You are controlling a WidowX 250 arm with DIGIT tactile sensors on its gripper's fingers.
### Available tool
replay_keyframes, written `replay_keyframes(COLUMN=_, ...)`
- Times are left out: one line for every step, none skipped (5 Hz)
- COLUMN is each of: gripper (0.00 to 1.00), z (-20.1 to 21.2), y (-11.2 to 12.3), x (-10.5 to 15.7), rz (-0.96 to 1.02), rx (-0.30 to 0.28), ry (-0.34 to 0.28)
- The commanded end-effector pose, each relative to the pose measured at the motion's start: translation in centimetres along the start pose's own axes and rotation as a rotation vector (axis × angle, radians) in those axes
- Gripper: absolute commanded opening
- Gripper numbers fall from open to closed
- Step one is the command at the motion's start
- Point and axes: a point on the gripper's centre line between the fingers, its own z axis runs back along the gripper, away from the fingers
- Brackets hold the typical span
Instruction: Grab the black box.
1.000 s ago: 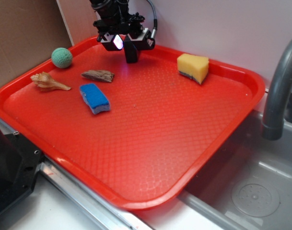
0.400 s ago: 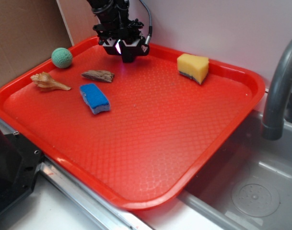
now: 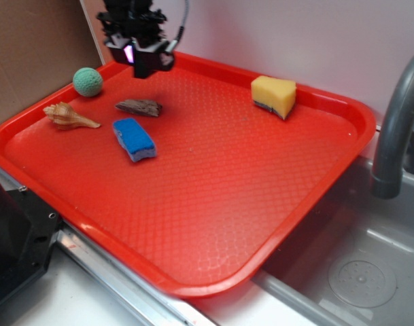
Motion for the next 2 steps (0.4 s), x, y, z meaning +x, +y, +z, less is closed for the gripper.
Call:
replay_keyframes(gripper=0.00, z=10.43, y=-2.97, x=-4.94, rz=-0.173, rx=0.026, ry=-0.077)
replay_keyframes(gripper=0.00, z=11.18, y=-3.41, x=-5.43, rz=-0.201, rx=0.039, ry=-0.094)
